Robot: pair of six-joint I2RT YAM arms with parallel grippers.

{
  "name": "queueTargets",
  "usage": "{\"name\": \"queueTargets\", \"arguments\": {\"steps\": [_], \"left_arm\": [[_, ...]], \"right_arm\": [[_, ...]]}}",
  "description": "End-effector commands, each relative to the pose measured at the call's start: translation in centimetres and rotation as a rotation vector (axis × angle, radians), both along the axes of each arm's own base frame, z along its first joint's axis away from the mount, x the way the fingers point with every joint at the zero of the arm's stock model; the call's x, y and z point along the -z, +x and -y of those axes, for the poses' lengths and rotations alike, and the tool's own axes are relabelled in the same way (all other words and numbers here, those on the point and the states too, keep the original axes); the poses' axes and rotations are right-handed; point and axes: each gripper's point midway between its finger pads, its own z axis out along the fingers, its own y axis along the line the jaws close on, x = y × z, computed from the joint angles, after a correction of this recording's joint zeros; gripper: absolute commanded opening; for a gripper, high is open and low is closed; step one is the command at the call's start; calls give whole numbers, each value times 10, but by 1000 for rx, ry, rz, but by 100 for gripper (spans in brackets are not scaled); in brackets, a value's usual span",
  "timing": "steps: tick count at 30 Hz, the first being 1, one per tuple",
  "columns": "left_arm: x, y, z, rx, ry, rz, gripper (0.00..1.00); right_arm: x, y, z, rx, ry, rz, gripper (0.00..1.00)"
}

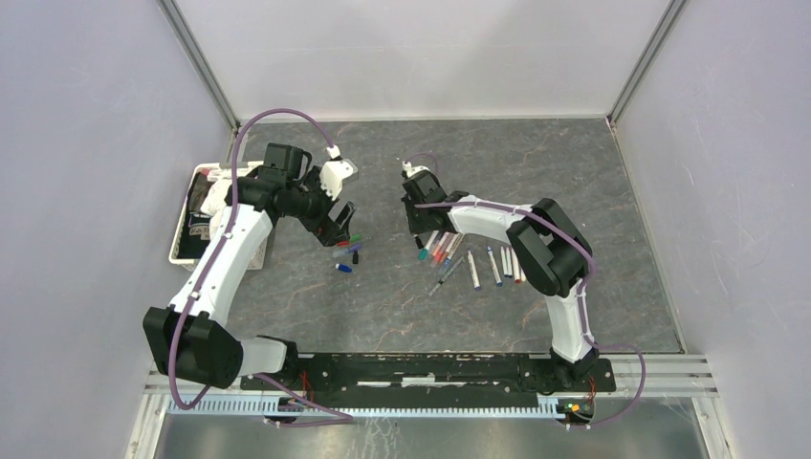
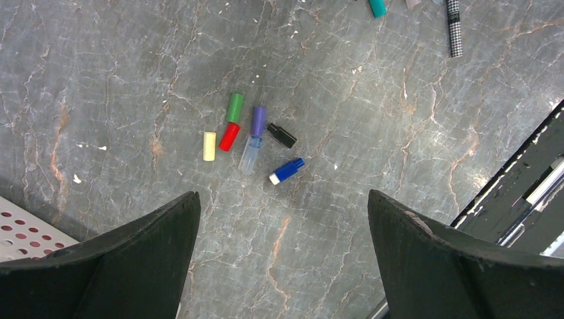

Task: Open the pen caps
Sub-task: Pick up the pen from the center of the board.

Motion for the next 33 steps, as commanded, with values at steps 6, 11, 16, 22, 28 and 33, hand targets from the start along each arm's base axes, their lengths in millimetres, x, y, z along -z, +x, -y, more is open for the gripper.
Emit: {"name": "queueTargets", "arguments": {"steps": [6, 11, 16, 22, 28, 33], "left_arm": [[-27, -3, 9, 17, -69, 44, 100], [-29, -9, 18, 17, -130, 15, 100], [-37, -16, 38, 34, -264, -39, 100], [-52, -28, 61, 61, -425, -122, 96], [-68, -39, 73, 96, -526, -129, 95], [-62, -40, 74, 101, -533, -158, 87]], "right_arm": [[-36, 11, -46, -1, 192, 11, 0], [-118, 6, -70, -16, 495, 109, 0], [-200, -17, -71, 13, 813, 223, 0], [-254, -51, -66, 83, 1027, 331, 0], [-283, -76, -77, 92, 1138, 337, 0], [-297, -86, -84, 91, 1161, 362, 0]]}}
